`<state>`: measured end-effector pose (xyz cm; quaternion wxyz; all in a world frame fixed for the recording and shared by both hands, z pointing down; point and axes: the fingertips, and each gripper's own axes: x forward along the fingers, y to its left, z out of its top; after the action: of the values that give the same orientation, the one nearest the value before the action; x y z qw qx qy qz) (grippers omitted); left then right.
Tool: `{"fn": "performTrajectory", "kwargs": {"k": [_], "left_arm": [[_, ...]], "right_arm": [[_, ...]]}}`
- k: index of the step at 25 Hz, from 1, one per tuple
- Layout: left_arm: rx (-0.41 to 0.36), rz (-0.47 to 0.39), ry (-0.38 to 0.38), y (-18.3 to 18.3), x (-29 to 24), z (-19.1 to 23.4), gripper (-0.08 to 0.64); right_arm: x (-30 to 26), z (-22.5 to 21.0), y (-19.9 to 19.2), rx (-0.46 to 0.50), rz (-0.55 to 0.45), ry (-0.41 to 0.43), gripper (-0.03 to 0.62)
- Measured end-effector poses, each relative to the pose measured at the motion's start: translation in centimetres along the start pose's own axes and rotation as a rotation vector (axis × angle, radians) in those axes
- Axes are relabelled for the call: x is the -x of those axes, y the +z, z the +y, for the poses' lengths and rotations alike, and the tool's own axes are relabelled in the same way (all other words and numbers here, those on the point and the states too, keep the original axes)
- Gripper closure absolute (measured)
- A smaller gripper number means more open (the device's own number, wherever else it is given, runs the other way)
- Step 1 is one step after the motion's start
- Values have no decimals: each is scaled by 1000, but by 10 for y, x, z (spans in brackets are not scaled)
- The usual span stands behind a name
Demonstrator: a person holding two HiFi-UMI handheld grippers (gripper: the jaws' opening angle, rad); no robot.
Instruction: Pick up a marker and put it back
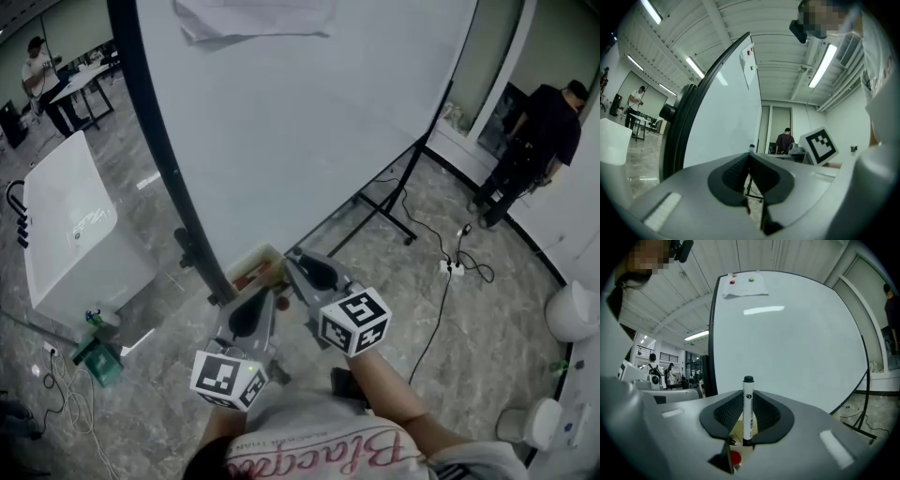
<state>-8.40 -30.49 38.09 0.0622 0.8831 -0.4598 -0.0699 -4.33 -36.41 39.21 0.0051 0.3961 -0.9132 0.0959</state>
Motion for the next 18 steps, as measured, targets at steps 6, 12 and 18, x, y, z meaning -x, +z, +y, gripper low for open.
{"fn": "performTrajectory", "kwargs": {"k": [6, 12, 18], "left_arm": [[-14, -32, 0, 13, 12, -28, 560], [-46, -72, 3, 30, 27, -53, 560], [-103, -56, 1, 33, 33, -68, 561]], "right_arm": [[56, 27, 38, -6, -139, 65, 528], [106, 56, 62, 40, -248, 121, 528], [123, 71, 61, 69, -259, 137, 528]]}}
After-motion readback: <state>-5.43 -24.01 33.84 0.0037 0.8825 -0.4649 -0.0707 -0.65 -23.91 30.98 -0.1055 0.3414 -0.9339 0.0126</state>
